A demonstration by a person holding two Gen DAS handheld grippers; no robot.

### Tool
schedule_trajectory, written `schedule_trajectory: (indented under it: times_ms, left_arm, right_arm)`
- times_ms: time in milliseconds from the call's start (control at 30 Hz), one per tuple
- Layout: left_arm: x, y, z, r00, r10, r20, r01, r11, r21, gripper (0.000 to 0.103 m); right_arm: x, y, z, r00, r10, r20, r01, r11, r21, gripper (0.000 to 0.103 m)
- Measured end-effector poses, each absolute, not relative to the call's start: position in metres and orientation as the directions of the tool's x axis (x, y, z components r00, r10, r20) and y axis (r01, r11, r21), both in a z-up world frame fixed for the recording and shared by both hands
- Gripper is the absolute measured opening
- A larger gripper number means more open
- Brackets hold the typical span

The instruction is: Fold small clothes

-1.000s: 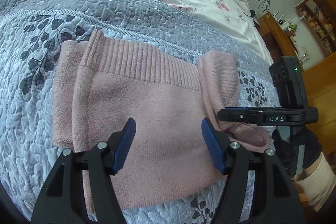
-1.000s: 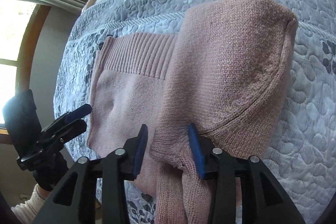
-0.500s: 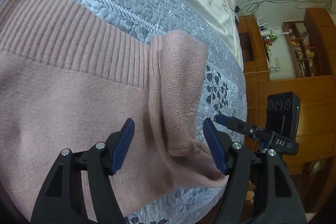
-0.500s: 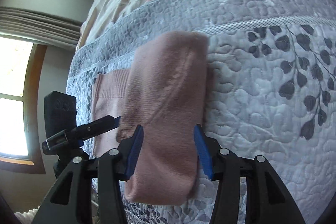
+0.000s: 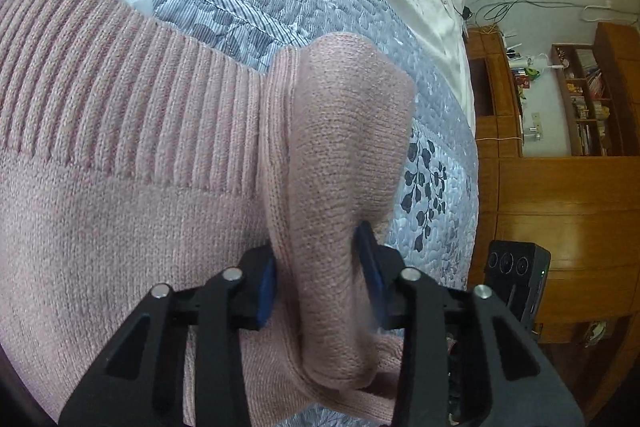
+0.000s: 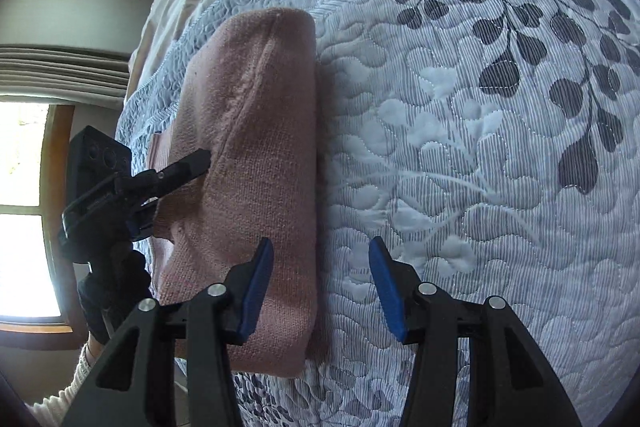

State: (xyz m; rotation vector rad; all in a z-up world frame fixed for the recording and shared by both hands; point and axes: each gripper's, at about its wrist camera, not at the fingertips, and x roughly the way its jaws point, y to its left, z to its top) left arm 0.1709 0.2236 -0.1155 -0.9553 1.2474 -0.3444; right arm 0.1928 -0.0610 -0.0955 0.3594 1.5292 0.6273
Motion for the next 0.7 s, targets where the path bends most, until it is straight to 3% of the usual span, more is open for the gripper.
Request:
schedule_trajectory:
  times_ms: [33,133,500,700]
  left_arm:
    - [0.17,0.224,-0.115,0.339,-0.689,-0.64,-0.266,0.582,-0.768,0.02]
    - [0.165,0.23,-0.105,0.374,-0.674,-0.637,-0.255,0.585,-0.77,0.017]
    - [0.118,0.289,-0.048,0.482,-0.639,-0.6,-0.201,0.586,-0.785,0.016]
    - [0.091,0.345,-0.03,0.509,-0.58,-0.636,-0.241,0.613,-0.752,0.016]
  right_arm:
    - [0.192,-0.061,-0.095,-0.068,0.581,-0.811,-0.155,0.797,0.584,0.051]
    - [0.193,-0.06,-0.092,-0.057,0.574,-0.817,-0.163,0.802,0.574,0.051]
    - [0.188,-0.031,-0.089,-0.067,0.589,-0.805,-0.189,0.785,0.59,0.051]
    - [0.184,-0.01,-0.09,-0.085,0.596,-0.799,-0.22,0.771,0.598,0.051]
